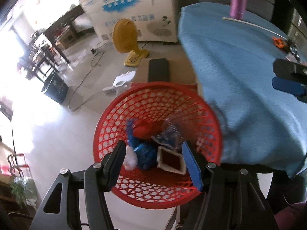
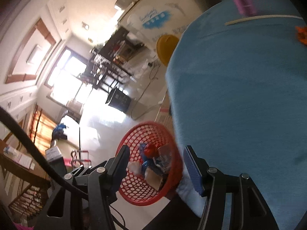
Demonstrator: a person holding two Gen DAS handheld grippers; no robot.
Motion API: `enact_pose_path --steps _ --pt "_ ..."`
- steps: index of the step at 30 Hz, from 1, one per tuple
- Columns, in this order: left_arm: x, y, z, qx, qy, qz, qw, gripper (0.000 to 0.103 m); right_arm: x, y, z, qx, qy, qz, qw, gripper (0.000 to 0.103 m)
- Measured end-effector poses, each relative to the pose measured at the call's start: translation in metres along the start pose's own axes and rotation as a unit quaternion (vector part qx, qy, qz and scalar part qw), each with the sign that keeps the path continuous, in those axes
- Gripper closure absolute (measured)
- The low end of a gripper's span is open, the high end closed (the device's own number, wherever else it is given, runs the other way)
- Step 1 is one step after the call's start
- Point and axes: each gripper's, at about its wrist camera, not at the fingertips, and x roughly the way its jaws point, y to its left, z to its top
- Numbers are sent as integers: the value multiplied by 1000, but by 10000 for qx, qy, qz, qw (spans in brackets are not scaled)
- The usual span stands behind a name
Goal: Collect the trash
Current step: 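Move both tools back over the table toward the boxes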
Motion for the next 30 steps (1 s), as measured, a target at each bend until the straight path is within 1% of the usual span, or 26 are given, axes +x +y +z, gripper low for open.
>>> enact_pose_path --steps 3,6,9,12,16,19,22,23,25,27,30 --pt "-10 -26 10 305 -76 -48 9995 41 -28 -20 4 150 -291 -55 9994 41" --pt "-23 -54 24 576 -165 -218 9980 41 -59 -44 6 345 -631 -165 9973 40" --pt "-34 -85 41 846 -251 -456 9951 41 -96 -75 5 634 -1019 -333 9922 39" --pt "-43 -120 60 1173 -339 -673 9902 41 -133 -112 3 1070 -1383 -449 9836 39" --pt "-51 -176 91 1696 -598 -1045 9781 40 -184 -162 -1 1714 -1891 -578 9652 35" --pt "-49 -217 121 1914 -804 -1364 9687 29 -217 -196 -7 2186 -2234 -642 9477 34" --pt "-40 -255 149 2103 -906 -1689 9587 29 -237 -222 -9 2498 -2413 -655 9354 34" --pt "-37 -270 157 2185 -903 -1847 9539 29 -243 -229 -10 2612 -2476 -621 9309 33" --pt "-30 -294 167 2304 -857 -2039 9476 29 -250 -242 -13 2830 -2555 -512 9230 33" --pt "-20 -315 177 2441 -729 -2272 9399 29 -254 -255 -17 2980 -2598 -424 9175 33" --pt "-4 -339 187 2481 -521 -2464 9354 29 -260 -265 -25 3146 -2678 -351 9100 33"
